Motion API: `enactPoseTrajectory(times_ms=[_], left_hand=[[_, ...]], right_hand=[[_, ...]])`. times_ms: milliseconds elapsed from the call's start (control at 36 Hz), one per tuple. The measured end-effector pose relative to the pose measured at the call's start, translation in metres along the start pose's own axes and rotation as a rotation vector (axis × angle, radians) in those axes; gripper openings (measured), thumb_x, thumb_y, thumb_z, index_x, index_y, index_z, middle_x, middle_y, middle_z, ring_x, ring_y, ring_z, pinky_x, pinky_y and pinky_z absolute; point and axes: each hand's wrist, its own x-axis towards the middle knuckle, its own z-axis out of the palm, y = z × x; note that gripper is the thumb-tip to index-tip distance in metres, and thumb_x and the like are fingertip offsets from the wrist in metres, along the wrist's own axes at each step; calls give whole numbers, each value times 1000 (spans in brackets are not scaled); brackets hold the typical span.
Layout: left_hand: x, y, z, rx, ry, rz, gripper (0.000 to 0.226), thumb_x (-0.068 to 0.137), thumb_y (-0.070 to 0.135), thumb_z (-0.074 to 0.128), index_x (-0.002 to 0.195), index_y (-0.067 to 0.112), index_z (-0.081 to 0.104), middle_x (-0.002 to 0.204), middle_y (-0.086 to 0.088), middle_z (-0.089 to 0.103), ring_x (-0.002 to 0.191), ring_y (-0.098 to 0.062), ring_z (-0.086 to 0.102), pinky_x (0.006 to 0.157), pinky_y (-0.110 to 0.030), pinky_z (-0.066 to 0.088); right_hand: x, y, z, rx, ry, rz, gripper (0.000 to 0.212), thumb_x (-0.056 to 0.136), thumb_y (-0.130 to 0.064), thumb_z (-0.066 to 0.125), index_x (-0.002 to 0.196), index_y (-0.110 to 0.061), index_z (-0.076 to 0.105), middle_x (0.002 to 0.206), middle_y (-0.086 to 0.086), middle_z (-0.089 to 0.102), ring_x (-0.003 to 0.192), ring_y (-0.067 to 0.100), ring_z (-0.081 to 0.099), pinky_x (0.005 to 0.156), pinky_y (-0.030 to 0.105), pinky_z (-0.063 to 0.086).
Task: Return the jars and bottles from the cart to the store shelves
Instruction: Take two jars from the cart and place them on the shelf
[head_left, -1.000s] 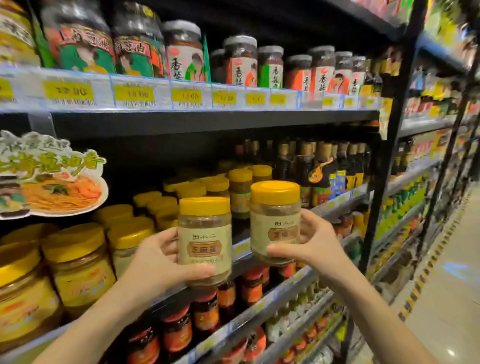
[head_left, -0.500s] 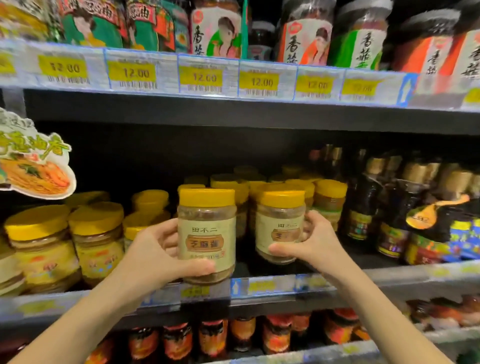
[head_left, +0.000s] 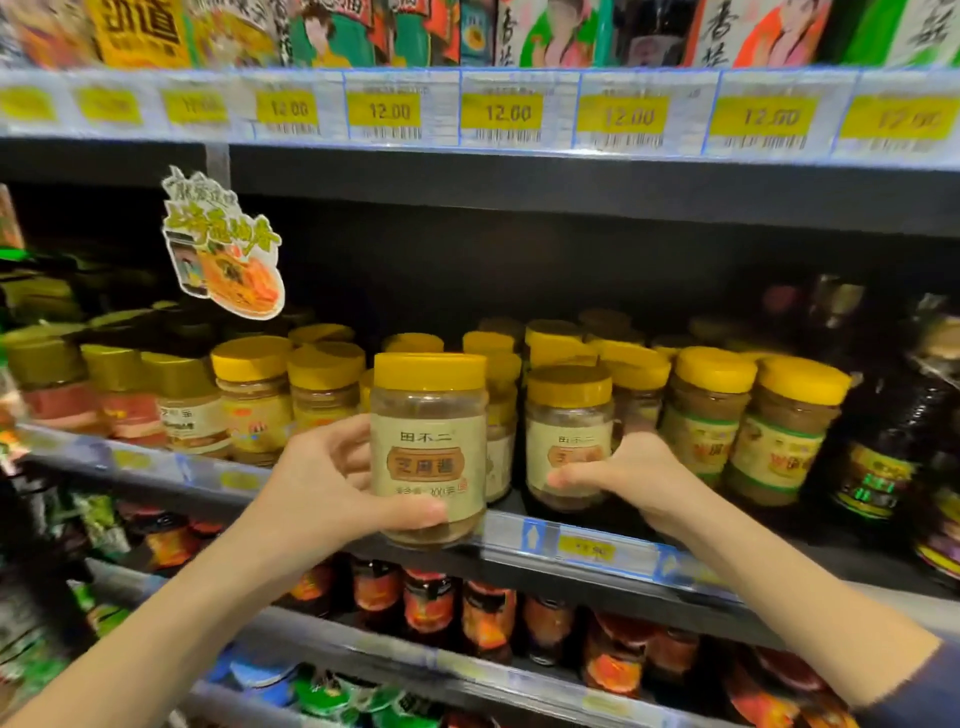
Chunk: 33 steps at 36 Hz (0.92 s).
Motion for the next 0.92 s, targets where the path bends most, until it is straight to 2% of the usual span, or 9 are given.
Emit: enactPoseTrajectory(times_ms=[83,194,250,389,528,583,695,834,917], left_hand=[[-5,2,-7,21,7,5,71,32,32,87,99,23,66,89,13,75,84,-5,71,62,-11,53],[-10,5,-14,41,21,15,63,39,22,82,100,22,65,87,17,74,82,-1,70,62,-9,51],[-13,5,-19,44,16,13,64,40,22,83,101,23,64,90,16,74,84,-3,70,64,-11,53],[-16,5,-26,40,-1,7,65,39,22,82,101,24,64,91,16,74,85,-4,70,65,-12,54],[-18,2,-29,19,-23,4,69,35,29,86,100,25,65,93,12,75,86,-5,71,65,-13,54],[-18,1,-29,20,-22,1,65,38,25,85,100,25,65,91,13,75,85,-5,71,65,-12,54],[-17,-3,-26,12,-44,-13,70,37,19,85,104,19,64,92,11,75,86,-7,71,65,-13,54],[-13,-8,-22,-11,-82,-34,87,24,42,89,104,20,64,95,9,75,88,-8,71,67,-15,55],[-10,-10,-15,-16,-101,-41,78,31,34,88,104,21,64,96,10,74,90,-8,70,69,-17,55]], right_hand=[[1,1,7,20,4,31,39,57,-4,85,88,-17,65,83,-7,68,79,3,64,69,18,51],[2,2,13,8,36,50,40,54,-5,88,80,-22,61,87,-2,68,82,10,65,70,22,49],[2,3,15,13,50,61,43,53,-4,88,82,-20,62,92,2,69,85,13,65,74,26,49],[2,7,17,-25,74,84,59,50,-5,89,103,-8,63,102,7,70,95,21,66,84,34,52],[4,9,21,-122,67,82,60,45,-14,91,100,-7,67,101,7,71,94,21,67,89,39,53],[4,10,23,-180,68,66,61,42,-20,92,97,-7,69,100,7,72,94,21,67,90,42,53],[5,9,24,-237,79,54,62,47,-20,92,102,-6,67,106,8,70,100,22,65,93,39,51],[4,7,26,-292,87,22,61,54,-25,89,107,-7,66,111,7,69,101,19,64,89,29,50],[1,2,21,-272,45,40,61,57,-29,87,110,-12,64,114,3,67,102,17,62,87,27,49]])
